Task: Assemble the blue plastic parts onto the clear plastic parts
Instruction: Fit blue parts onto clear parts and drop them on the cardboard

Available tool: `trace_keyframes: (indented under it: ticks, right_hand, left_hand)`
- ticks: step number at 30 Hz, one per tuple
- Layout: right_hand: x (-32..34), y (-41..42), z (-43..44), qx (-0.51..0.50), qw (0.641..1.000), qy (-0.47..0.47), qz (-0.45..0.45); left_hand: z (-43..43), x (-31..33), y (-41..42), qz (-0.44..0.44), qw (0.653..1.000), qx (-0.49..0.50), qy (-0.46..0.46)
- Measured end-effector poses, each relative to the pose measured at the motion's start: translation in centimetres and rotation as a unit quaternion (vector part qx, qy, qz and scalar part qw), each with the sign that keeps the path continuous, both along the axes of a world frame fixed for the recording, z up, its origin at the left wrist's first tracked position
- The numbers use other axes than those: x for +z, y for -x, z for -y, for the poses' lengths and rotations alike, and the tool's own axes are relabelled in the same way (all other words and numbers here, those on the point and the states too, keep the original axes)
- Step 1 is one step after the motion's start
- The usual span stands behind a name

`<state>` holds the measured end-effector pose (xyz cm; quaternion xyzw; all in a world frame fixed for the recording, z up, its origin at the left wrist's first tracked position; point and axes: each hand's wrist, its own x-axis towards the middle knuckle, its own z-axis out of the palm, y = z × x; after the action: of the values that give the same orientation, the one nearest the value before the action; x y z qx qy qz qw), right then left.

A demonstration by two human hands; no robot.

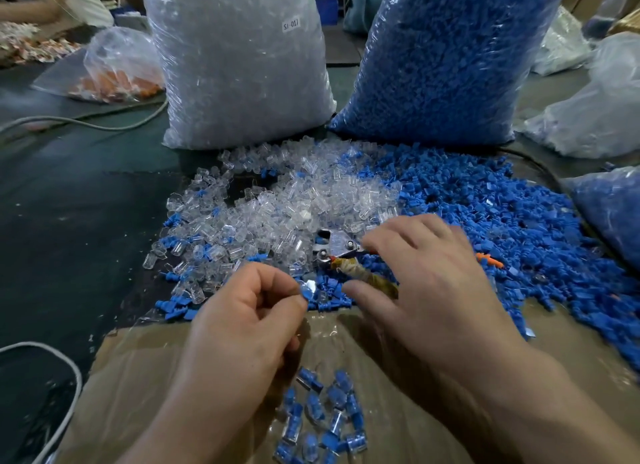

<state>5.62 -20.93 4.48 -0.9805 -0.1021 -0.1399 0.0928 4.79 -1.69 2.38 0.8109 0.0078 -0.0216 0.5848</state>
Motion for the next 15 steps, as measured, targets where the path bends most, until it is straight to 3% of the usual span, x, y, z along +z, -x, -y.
trace_keyframes:
  ticks: [4, 8, 12, 15]
  right_hand:
    - [-0.3, 1.2, -2.2, 0.129, 0.991, -0.037, 0.027]
    - [-0.2, 1.3, -2.2, 0.128, 0.99, -0.041, 0.033]
    - [0.0, 1.5, -2.2, 0.126, 0.991, -0.043, 0.023]
    - [0.4, 1.5, -2.5, 0.163, 0.984, -0.075, 0.013]
  left_hand:
    - [0.4, -0.5, 0.3, 0.078, 0.996, -0.009, -0.038]
    - [0.3, -0.3, 0.5, 0.132, 0.988, -0.033, -0.067]
    - [0.2, 0.1, 0.5, 0.104, 0.994, -0.031, -0.015]
    - [-0.5, 0.2, 0.0, 0.06, 0.997, -0.048, -0.025]
